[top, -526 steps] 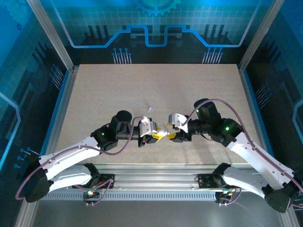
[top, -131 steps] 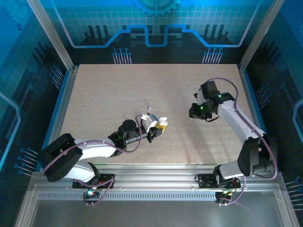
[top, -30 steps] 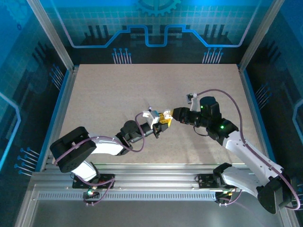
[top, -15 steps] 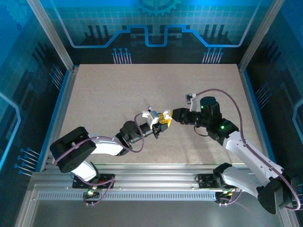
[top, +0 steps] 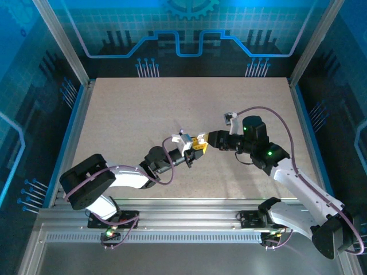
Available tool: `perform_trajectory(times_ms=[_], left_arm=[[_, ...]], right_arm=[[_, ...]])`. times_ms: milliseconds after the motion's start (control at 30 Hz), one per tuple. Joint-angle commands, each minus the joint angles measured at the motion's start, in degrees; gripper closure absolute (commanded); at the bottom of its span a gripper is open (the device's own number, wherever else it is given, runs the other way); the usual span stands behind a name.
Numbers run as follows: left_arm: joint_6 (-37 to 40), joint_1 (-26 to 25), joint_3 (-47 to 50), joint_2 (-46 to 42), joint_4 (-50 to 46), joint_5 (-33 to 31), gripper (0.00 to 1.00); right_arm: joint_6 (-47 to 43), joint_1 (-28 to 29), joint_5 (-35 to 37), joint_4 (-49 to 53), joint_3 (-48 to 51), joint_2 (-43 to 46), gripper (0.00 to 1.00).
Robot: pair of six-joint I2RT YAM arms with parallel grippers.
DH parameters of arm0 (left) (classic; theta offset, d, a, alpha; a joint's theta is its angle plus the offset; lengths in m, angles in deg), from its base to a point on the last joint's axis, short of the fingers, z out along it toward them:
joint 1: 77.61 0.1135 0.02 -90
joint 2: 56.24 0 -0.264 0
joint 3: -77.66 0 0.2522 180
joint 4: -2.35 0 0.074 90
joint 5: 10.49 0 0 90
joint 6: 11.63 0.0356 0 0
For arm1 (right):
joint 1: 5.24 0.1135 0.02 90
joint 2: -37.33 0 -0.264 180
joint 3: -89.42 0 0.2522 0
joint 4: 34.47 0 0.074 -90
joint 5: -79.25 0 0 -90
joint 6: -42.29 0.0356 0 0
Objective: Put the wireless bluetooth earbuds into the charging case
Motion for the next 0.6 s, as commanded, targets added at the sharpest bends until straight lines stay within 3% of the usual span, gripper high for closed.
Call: perform_trajectory(times_ms=[0, 567], left_arm=[[-0.1, -0.2, -0.3, -2.4, 6.2, 0.4, 0.83], [0.1, -0.2, -0.4, -2.4, 6.3, 0.7, 0.83]], right_arm=[[-1.5, -0.2, -0.6, 3.9, -1.5, -0.4, 0.68], [-3.4, -1.1, -0.5, 7.0, -3.0, 0.5, 0.64]])
